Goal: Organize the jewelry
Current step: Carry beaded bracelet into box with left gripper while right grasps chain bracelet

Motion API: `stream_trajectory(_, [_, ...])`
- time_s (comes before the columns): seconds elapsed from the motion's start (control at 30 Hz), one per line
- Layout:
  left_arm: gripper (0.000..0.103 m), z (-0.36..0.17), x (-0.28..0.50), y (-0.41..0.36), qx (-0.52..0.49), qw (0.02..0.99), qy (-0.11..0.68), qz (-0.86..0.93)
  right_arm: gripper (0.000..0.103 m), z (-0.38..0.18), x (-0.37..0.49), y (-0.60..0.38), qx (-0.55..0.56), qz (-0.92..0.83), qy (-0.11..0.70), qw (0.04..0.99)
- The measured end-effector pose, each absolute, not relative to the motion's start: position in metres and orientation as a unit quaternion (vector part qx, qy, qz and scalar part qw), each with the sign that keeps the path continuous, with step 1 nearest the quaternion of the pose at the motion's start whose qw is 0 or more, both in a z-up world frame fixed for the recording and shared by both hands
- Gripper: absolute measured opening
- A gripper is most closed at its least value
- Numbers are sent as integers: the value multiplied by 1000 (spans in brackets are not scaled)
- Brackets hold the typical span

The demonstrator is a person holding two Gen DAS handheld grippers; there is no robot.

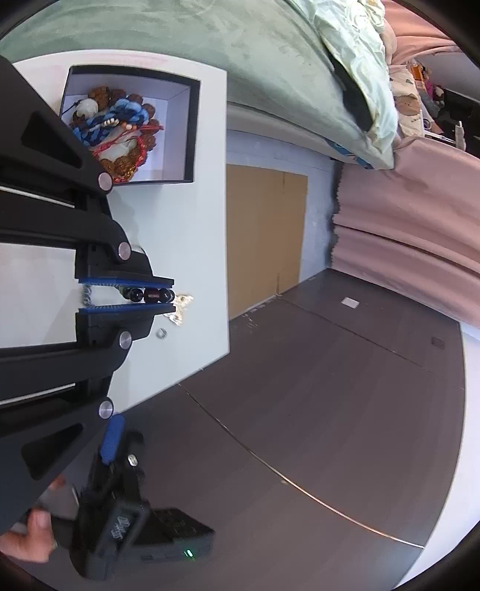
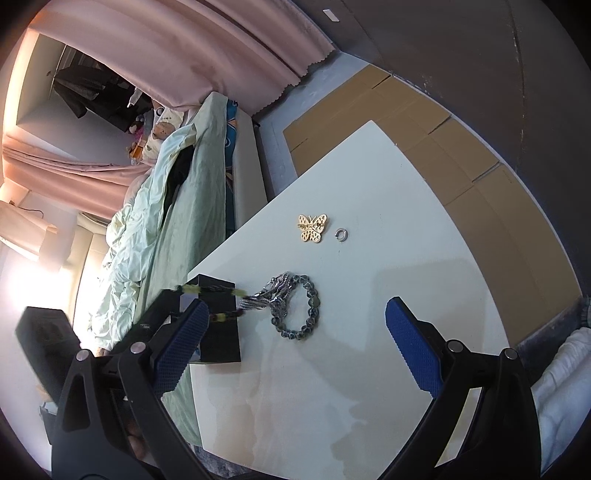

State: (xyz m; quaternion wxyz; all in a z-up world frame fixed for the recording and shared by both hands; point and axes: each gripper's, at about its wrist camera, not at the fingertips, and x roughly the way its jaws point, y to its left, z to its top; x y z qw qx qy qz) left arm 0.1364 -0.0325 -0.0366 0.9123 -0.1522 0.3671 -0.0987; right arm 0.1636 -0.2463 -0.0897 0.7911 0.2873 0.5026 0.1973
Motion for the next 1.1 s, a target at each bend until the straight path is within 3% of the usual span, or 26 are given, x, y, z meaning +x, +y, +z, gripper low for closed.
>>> stream_trajectory(0.5, [5,18,102,-12,-174,929,307,-107,96,-94,155,-229,263,209,512,791])
stream_trajectory(0.57, [5,22,98,-8,-176,931,304,-105,89,-98,157,-223,259,211,515,789])
stream_trajectory(0.73, [6,22,94,2,-185,930,303,-98,61,-117,164,-208,259,211,536,776])
stream_trajectory(0.83, [5,21,92,7,-193,928,304,-94,54,-128,170,-198,241,198,549,776])
stream_trajectory(1.1, [6,18,86,28,-219,924,302,-83,48,-145,177,-164,141,148,559,804])
